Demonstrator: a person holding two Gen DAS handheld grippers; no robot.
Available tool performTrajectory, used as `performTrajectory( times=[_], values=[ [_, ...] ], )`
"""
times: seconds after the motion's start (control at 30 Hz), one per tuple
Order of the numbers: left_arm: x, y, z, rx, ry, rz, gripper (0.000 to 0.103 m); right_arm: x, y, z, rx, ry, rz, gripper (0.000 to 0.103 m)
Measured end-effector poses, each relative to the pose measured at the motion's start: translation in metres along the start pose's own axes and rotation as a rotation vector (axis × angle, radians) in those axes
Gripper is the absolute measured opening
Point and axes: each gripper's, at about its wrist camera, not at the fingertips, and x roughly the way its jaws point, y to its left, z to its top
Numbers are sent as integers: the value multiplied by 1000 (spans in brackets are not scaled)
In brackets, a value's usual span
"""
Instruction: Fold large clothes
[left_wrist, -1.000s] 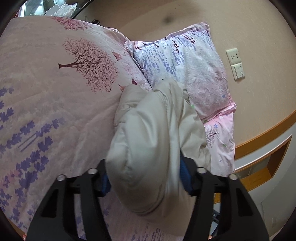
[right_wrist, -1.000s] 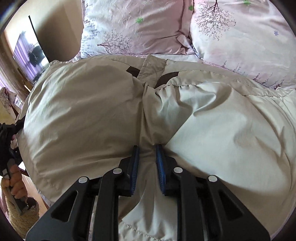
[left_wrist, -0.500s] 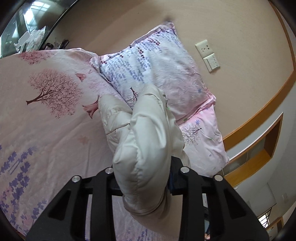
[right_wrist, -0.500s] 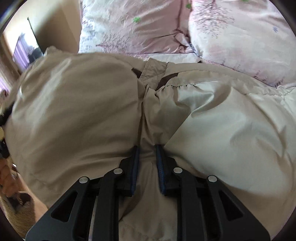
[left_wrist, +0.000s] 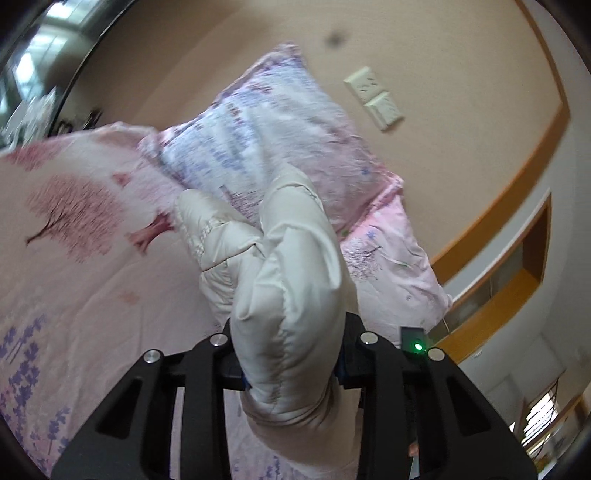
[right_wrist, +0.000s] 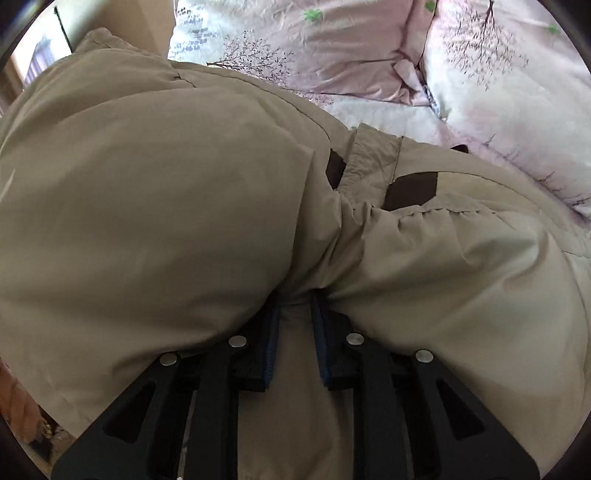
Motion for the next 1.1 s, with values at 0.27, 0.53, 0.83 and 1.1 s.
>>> performTrajectory(
  times=[0.27, 0.53, 0.83, 1.1],
  values=[
    [1, -46, -2, 122, -14, -48, 32, -65, -39, -37, 29, -146, 81, 20],
    [8, -99, -15, 245, -24, -101, 32, -27, -51, -37, 24, -101, 47, 20],
    [25, -162, -44, 400, -3, -184, 32, -124, -113, -95, 134, -336, 83, 21],
    [48, -212, -82, 502, 50, -265, 33, -62, -154, -89, 226, -192, 89, 20]
  ],
)
